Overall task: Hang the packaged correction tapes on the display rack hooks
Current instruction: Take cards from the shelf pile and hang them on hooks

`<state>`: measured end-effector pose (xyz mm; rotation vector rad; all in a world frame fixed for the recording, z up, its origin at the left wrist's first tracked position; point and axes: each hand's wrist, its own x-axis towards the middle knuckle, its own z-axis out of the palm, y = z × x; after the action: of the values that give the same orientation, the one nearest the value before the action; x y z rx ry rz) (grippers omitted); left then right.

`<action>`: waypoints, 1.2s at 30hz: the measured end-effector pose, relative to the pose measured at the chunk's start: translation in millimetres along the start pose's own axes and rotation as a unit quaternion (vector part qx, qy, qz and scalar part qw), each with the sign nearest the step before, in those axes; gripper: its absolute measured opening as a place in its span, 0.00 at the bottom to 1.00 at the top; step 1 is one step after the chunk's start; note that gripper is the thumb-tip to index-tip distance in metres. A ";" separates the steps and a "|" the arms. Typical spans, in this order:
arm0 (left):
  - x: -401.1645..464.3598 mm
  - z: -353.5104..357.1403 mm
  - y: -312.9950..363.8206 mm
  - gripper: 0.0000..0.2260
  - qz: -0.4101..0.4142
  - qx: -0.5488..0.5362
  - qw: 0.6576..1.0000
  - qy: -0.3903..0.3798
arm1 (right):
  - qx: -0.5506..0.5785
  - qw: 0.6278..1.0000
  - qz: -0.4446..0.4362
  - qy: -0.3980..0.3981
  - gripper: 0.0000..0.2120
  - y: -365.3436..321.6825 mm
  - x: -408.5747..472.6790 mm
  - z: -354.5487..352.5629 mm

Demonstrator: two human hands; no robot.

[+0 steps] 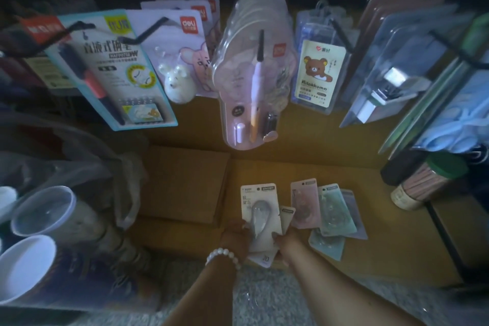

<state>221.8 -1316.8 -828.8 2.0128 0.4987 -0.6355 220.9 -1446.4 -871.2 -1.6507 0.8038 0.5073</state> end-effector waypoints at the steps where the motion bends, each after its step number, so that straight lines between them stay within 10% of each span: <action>1: -7.7 -2.3 5.0 0.17 -0.021 -0.026 0.999 0.005 | -0.005 1.000 -0.016 0.002 0.18 0.4 -3.2 -2.2; 16: -156.4 -53.9 52.1 0.21 -0.086 -0.357 0.923 -0.118 | 0.066 0.984 -0.027 -0.163 0.12 -61.4 -179.2 -80.2; 25: -283.0 -96.4 127.5 0.18 -0.035 -0.408 0.899 -0.158 | -0.061 0.961 -0.253 0.093 0.26 -135.2 -318.0 -116.6; 36: -388.4 -157.6 226.6 0.29 0.154 -0.355 0.892 -0.232 | -0.065 0.957 -0.281 -0.016 0.08 -246.3 -471.6 -182.8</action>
<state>85.1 -1323.7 -372.4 1.1541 0.0826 -0.5956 70.0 -1490.4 -331.1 -1.8888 0.2509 0.1827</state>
